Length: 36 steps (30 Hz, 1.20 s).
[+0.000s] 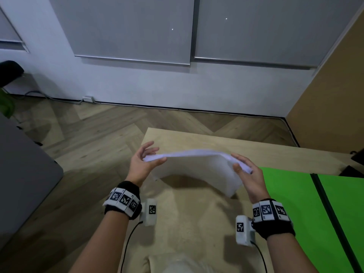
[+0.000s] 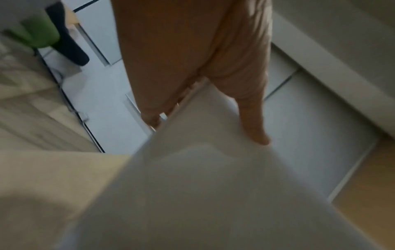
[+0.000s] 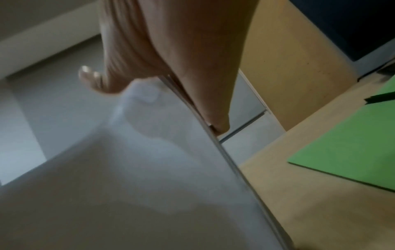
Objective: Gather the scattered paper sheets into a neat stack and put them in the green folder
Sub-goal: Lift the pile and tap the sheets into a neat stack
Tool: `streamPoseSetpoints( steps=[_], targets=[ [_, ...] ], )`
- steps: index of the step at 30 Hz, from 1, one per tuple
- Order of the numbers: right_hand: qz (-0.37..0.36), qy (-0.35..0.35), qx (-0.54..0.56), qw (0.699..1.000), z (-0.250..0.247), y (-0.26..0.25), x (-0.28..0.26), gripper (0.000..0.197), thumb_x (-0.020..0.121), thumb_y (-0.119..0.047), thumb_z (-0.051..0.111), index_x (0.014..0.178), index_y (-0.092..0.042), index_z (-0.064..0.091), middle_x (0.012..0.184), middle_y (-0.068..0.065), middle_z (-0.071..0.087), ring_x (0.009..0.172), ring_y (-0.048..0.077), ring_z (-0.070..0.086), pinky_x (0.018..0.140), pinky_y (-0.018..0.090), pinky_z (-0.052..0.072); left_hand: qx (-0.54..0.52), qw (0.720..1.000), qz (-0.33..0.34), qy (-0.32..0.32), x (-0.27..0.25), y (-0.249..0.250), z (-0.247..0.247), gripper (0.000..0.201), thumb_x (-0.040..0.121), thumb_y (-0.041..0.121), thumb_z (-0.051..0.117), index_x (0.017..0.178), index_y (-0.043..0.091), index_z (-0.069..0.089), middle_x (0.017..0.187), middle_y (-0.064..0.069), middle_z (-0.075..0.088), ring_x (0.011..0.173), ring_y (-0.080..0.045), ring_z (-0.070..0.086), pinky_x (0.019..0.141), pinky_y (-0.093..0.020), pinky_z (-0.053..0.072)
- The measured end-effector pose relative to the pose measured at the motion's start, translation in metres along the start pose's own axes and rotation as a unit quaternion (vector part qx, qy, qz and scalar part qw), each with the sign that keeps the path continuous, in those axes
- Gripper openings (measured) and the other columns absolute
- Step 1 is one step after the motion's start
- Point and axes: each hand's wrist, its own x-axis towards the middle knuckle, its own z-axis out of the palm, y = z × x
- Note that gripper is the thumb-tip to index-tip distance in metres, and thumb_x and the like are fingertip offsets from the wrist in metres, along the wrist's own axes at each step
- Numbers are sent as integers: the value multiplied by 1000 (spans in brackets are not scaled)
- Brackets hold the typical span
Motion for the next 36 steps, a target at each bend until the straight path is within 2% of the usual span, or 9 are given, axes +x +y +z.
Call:
streamPoseSetpoints(
  steps=[2,8,13,17,21,26,30,32,36],
  targets=[
    [3,52,37,998,3,1,4,42,69,-56,66,94,-23,71,86,-13,74,77,-2,66,63,10,50,11,1000,-23,-14,2,-5,2,59,64,8,88,116,22,65,116,-5,71,112,-18,67,91,-23,52],
    [20,190,4,982,12,10,18,12,85,-26,63,74,-25,67,82,-8,65,86,15,56,70,25,45,-9,1000,-27,0,10,-3,14,55,54,26,92,105,15,72,104,-2,74,94,-15,69,85,-25,53],
    [-4,118,-27,993,8,8,12,20,86,-28,65,105,-24,66,104,-1,66,89,7,60,83,28,48,18,1000,-17,3,15,-8,15,25,76,12,81,94,2,67,89,-11,67,83,-21,60,71,-28,48],
    [-55,70,-180,980,-5,4,11,16,79,-21,73,92,-13,72,84,-1,71,69,-9,60,74,25,48,73,997,21,8,17,-3,13,23,72,24,80,77,10,62,79,-10,62,75,-22,58,70,-38,46],
    [-80,30,-425,901,-25,-5,19,22,83,-37,63,77,-17,70,62,9,61,72,32,63,69,36,48,111,991,77,-8,13,27,16,21,72,28,80,75,17,62,78,-6,66,73,-20,61,70,-41,51],
    [7,-38,-599,800,-20,-29,13,33,90,-42,51,64,-22,53,71,7,63,91,34,64,89,39,41,194,956,214,-45,4,73,25,33,65,38,83,75,15,62,69,0,62,66,-13,55,62,-29,44],
    [-56,-170,-422,889,11,-48,6,8,83,-34,64,75,-36,65,70,-10,69,73,8,63,69,31,47,289,910,277,-107,-15,111,53,26,61,51,75,70,32,60,67,7,65,69,-18,63,63,-36,50],
    [-91,-197,-318,923,28,-57,5,24,87,-25,62,68,-40,64,62,-17,65,62,-6,56,62,24,43,352,874,317,-110,-23,123,67,27,68,51,70,77,27,62,68,5,64,73,-25,65,65,-40,52],
    [-100,-188,-256,943,29,-57,5,22,91,-24,57,81,-42,68,75,-21,71,74,0,64,70,24,48,335,867,347,-121,-22,135,62,37,91,46,48,82,15,66,55,8,52,54,-7,51,57,-33,42]
  ],
)
